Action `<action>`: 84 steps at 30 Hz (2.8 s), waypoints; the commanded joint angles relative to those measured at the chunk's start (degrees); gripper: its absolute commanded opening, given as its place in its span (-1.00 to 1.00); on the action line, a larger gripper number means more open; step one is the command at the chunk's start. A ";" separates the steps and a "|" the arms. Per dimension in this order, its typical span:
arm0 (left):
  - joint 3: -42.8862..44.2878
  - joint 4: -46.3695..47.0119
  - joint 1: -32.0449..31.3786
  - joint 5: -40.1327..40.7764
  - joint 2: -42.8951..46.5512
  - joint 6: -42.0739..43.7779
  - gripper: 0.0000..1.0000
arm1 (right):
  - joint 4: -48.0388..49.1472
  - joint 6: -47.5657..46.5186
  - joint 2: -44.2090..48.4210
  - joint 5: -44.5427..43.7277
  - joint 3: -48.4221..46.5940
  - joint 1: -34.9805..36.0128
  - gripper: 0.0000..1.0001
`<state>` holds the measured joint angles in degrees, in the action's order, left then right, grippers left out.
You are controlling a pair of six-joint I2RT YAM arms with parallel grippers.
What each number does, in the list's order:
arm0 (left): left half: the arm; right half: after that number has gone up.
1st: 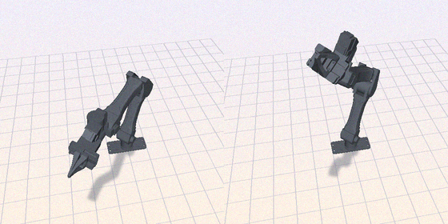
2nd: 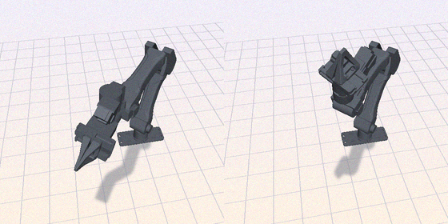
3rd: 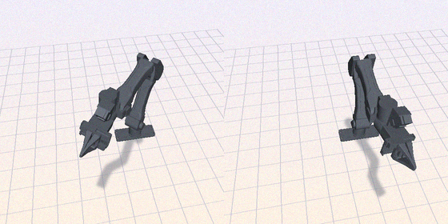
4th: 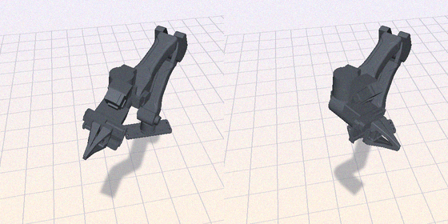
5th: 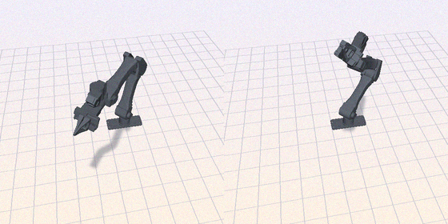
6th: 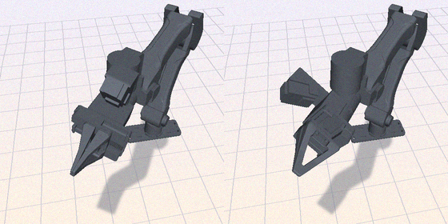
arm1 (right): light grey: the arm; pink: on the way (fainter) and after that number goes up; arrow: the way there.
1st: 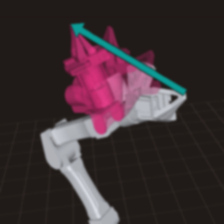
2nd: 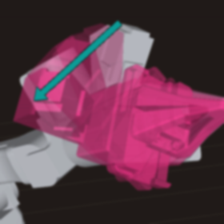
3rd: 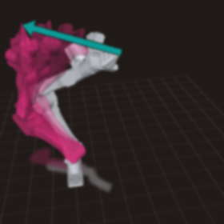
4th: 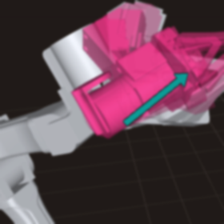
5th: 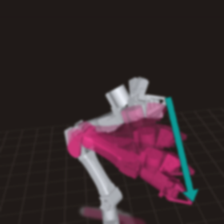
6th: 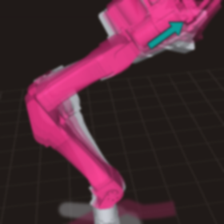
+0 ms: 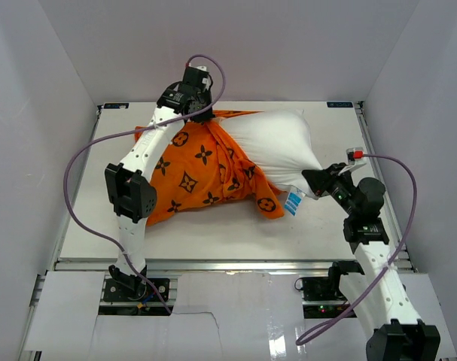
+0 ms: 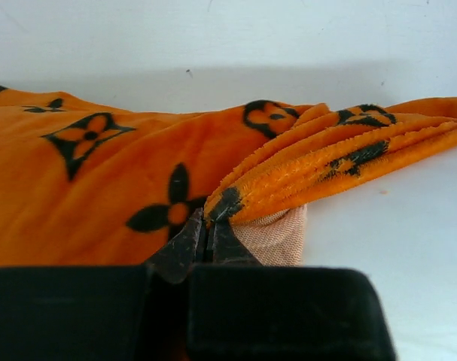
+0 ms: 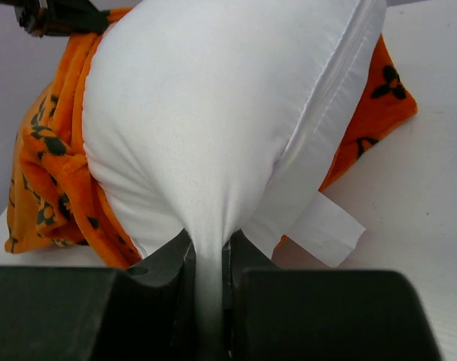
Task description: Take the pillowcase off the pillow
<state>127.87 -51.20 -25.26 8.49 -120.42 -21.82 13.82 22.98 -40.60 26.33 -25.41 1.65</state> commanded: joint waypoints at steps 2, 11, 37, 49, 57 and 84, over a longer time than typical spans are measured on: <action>-6.99 0.39 7.41 11.99 8.53 0.20 -1.00 | -1.52 1.54 6.67 -17.27 -2.10 -1.74 -0.85; -16.59 6.10 6.80 -2.50 14.58 -0.24 0.22 | -2.82 2.94 -1.05 -13.85 -6.56 -1.65 -0.85; -72.32 8.66 -4.45 5.49 65.14 -8.67 0.77 | -6.26 6.37 -14.07 -22.11 -6.76 -1.83 -0.85; -71.47 14.02 -3.14 16.89 56.79 -9.29 -1.00 | -6.27 7.43 -14.51 -19.56 -9.74 -3.93 -0.85; -55.56 18.15 10.13 15.60 47.83 -1.39 -1.00 | -6.79 6.29 -12.58 -18.68 -8.79 -4.20 -0.85; -18.63 10.78 37.13 -2.73 22.33 0.11 -1.00 | -9.52 9.98 -4.05 -13.16 -6.40 -23.18 -0.85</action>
<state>104.97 -36.91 12.75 14.59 -98.28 -22.44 0.49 32.99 -45.47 10.85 -27.68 -20.34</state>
